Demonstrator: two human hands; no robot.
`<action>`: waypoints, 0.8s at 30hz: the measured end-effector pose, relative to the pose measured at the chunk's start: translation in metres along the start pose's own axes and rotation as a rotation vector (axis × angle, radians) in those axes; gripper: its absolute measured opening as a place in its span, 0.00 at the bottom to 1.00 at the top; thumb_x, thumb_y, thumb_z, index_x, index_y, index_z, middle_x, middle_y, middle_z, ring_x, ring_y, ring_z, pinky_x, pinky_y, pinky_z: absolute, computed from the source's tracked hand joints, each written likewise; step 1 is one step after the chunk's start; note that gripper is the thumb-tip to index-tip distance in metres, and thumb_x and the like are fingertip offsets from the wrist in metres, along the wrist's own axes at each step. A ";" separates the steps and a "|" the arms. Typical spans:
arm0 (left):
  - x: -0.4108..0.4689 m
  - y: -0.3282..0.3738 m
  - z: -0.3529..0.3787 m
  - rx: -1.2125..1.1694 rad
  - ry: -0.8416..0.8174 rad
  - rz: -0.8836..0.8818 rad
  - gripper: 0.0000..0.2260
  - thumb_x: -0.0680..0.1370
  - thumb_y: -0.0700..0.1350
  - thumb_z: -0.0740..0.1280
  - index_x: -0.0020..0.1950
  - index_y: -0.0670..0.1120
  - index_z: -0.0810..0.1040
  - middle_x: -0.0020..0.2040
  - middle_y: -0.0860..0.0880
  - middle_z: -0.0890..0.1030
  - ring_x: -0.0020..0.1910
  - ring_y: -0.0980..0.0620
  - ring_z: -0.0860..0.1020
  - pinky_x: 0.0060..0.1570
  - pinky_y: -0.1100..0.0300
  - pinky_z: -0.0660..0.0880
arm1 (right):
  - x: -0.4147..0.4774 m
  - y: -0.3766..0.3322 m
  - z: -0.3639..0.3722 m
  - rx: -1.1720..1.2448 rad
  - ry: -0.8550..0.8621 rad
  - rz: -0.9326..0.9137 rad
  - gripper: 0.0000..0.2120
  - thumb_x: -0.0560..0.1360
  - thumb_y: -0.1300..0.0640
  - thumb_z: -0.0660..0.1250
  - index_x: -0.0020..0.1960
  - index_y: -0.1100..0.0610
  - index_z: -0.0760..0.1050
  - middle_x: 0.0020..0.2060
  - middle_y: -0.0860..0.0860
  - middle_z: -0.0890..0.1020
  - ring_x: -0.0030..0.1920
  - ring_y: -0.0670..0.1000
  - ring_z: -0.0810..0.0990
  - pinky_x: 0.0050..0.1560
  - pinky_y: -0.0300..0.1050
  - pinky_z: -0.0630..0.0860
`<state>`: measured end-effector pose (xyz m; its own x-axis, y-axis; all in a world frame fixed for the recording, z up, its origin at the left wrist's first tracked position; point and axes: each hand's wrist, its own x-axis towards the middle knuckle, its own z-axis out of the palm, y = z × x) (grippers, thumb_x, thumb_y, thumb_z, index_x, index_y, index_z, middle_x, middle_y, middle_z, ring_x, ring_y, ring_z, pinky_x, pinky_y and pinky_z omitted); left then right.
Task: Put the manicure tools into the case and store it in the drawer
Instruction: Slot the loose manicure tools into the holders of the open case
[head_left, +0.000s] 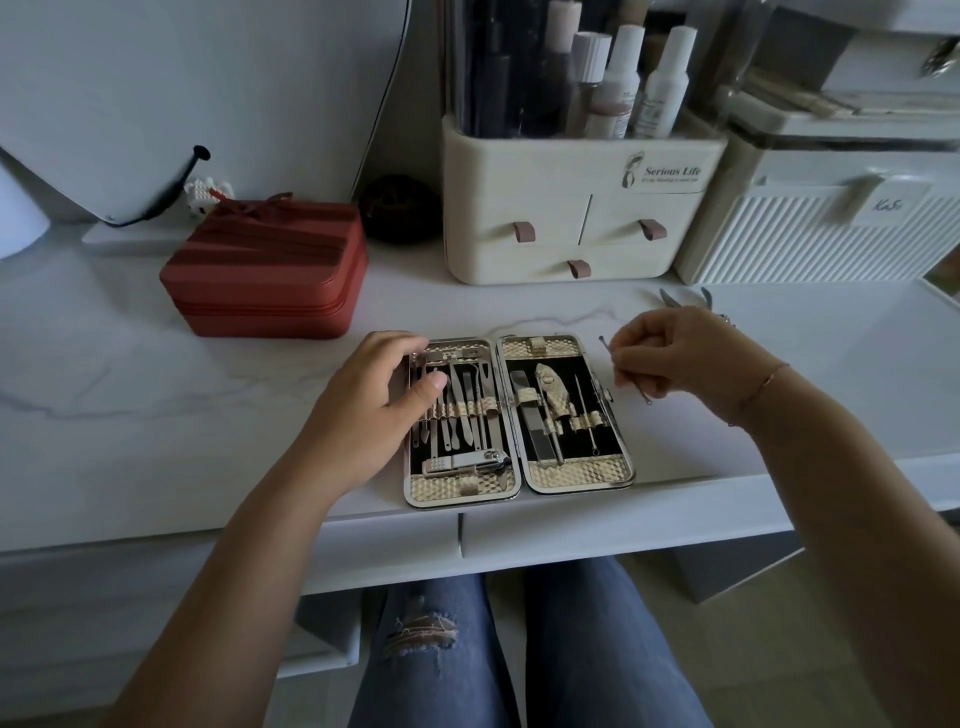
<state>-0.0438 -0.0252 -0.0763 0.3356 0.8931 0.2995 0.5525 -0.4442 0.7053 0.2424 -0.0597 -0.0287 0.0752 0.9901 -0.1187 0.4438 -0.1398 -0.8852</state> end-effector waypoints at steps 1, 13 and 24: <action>0.000 0.000 0.000 0.002 0.000 0.002 0.18 0.77 0.50 0.64 0.65 0.48 0.72 0.61 0.56 0.72 0.61 0.63 0.68 0.55 0.79 0.59 | 0.000 0.000 0.002 0.063 -0.025 0.002 0.04 0.73 0.69 0.66 0.46 0.62 0.76 0.27 0.51 0.82 0.24 0.45 0.74 0.27 0.34 0.72; 0.001 -0.001 0.000 -0.003 -0.004 -0.001 0.18 0.76 0.51 0.64 0.65 0.48 0.72 0.60 0.58 0.71 0.60 0.64 0.68 0.56 0.77 0.59 | 0.000 0.000 0.017 0.321 -0.004 -0.019 0.07 0.74 0.69 0.64 0.47 0.60 0.78 0.29 0.52 0.82 0.26 0.44 0.78 0.28 0.33 0.76; 0.001 0.001 0.000 0.001 -0.010 -0.002 0.18 0.77 0.51 0.64 0.65 0.49 0.72 0.60 0.58 0.71 0.60 0.65 0.68 0.53 0.80 0.59 | 0.006 -0.003 0.025 0.283 0.036 -0.025 0.04 0.73 0.66 0.67 0.45 0.60 0.76 0.29 0.51 0.83 0.24 0.44 0.76 0.23 0.34 0.72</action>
<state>-0.0435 -0.0249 -0.0756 0.3420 0.8933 0.2917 0.5542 -0.4424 0.7051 0.2189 -0.0527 -0.0382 0.1017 0.9913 -0.0838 0.1798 -0.1012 -0.9785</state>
